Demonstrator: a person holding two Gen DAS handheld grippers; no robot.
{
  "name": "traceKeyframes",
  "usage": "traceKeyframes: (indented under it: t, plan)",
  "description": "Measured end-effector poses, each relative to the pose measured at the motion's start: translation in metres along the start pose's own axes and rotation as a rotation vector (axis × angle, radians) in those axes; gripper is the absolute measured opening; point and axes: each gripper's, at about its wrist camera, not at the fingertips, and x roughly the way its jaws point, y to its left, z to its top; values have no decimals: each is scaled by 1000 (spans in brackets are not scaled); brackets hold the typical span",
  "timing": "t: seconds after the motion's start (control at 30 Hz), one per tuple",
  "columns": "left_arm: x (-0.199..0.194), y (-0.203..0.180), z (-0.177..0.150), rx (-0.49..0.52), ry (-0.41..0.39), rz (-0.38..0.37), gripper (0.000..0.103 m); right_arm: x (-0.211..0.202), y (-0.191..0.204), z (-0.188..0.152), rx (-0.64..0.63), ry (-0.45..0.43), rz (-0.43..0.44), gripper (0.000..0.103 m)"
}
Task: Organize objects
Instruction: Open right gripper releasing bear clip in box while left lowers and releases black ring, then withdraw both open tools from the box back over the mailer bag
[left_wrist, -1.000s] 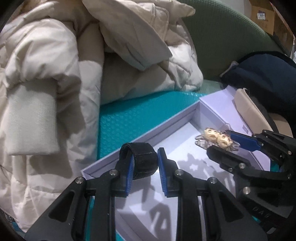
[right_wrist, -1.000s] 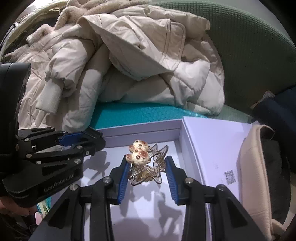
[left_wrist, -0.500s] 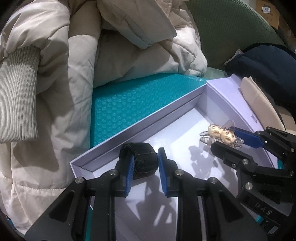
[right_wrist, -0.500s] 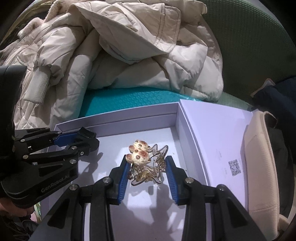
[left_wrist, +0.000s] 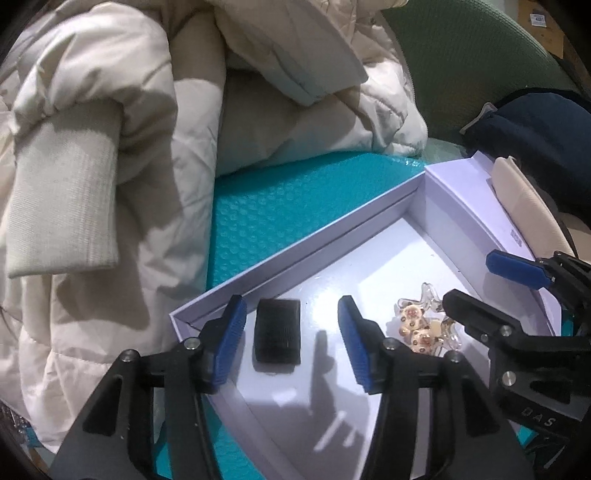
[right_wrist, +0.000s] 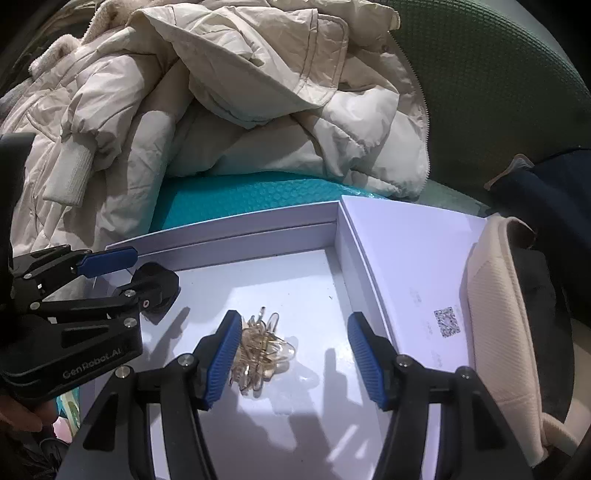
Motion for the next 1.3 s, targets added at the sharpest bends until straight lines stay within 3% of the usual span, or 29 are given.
traceKeyframes:
  t: [0.43,1.3]
  plan:
    - [-40,0,-1,-26,-27,-25,50,-36,6,6,-25,-41,-10,60]
    - [-196,13,-7,-41,-150,9,50,-180,38,10,-68,-192,-24,60]
